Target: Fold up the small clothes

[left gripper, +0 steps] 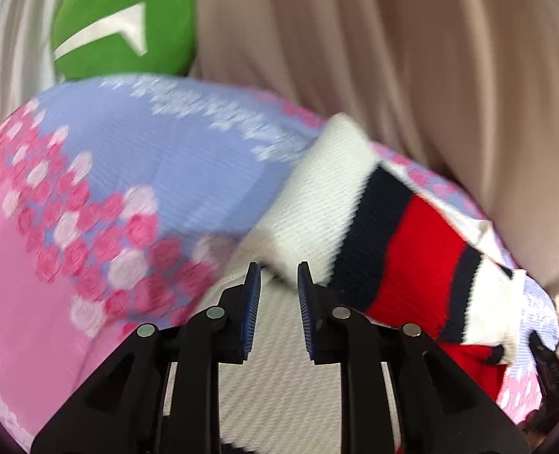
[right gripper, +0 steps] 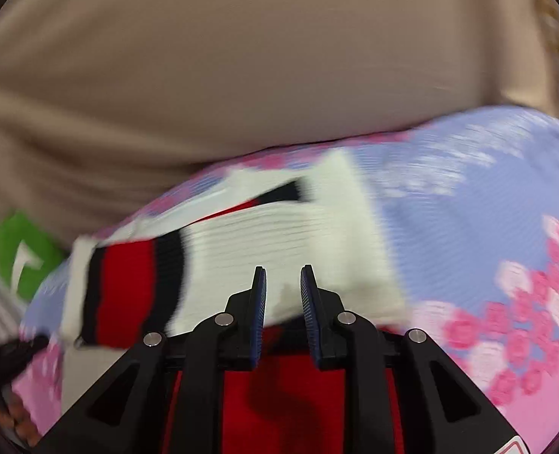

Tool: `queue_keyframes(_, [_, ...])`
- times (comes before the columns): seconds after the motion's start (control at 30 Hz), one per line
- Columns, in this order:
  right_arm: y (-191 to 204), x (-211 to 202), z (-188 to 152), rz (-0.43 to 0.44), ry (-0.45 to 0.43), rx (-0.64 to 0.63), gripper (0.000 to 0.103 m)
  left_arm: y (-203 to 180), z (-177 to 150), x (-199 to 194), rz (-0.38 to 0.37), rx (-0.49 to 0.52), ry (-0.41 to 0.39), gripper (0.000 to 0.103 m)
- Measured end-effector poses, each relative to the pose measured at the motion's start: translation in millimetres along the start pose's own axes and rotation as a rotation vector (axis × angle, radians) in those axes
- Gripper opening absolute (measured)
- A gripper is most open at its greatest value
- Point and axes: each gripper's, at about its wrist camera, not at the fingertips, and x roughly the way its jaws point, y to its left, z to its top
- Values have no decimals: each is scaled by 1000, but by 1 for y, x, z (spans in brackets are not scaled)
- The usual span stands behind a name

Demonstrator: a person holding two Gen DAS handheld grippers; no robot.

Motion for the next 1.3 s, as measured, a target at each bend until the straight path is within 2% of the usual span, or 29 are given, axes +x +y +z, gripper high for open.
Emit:
queue_keyframes(0.03, [17, 3, -3, 30, 10, -66, 19, -14, 8, 7, -33, 21, 4, 19])
queue_keyframes(0.1, [63, 38, -9, 103, 53, -190, 19, -32, 13, 24, -56, 70, 15, 20])
queue_keyframes(0.17, [87, 70, -21, 121, 115, -249, 14, -48, 14, 53, -36, 127, 50, 21])
queue_keyframes(0.2, [90, 81, -24, 113, 134, -263, 12, -52, 14, 71, 1, 151, 74, 23])
queue_keyframes(0.27, [80, 90, -29, 54, 143, -260, 7, -43, 17, 85, 32, 148, 74, 23])
queue_keyframes(0.33, [39, 84, -24, 10, 122, -176, 6, -19, 24, 83, 22, 108, 60, 22])
queue_keyframes(0.4, [-9, 63, -19, -108, 101, -80, 6, 4, 29, 72, 18, 91, 49, 16])
queue_keyframes(0.47, [-44, 31, -22, -197, 82, -24, 9, 25, 28, 50, 77, 86, 16, 26])
queue_keyframes(0.5, [-55, 12, -27, -215, 67, -9, 12, 34, 26, 37, 76, 95, 6, 28])
queue_keyframes(0.53, [-63, -14, -36, -228, 59, -1, 20, 45, 19, 20, 65, 105, 7, 30])
queue_keyframes(0.6, [-67, -51, -58, -218, 79, -11, 20, 60, 1, -5, 57, 118, 27, 37])
queue_keyframes(0.67, [-61, -89, -92, -187, 133, -25, 22, 74, -28, -33, 36, 126, 78, 46])
queue_keyframes(0.77, [-57, -147, -152, -152, 262, -41, 31, 87, -80, -64, 32, 143, 190, 48])
queue_keyframes(0.9, [-49, -219, -226, -141, 385, -62, 33, 113, -155, -105, 42, 62, 352, 48])
queue_keyframes(1.03, [-31, -277, -280, -127, 469, -125, 34, 125, -206, -150, 82, 63, 424, 48])
queue_keyframes(1.13, [-32, -291, -289, -128, 462, -117, 42, 127, -222, -162, 83, 64, 437, 50])
queue_keyframes(1.17, [-35, -287, -287, -126, 448, -99, 50, 125, -221, -159, 88, 62, 428, 54])
queue_keyframes(1.23, [-46, -271, -279, -107, 412, -29, 52, 119, -214, -143, 65, 34, 402, 59])
queue_keyframes(1.3, [-52, -250, -270, -93, 385, 24, 52, 113, -208, -128, 49, 8, 379, 59])
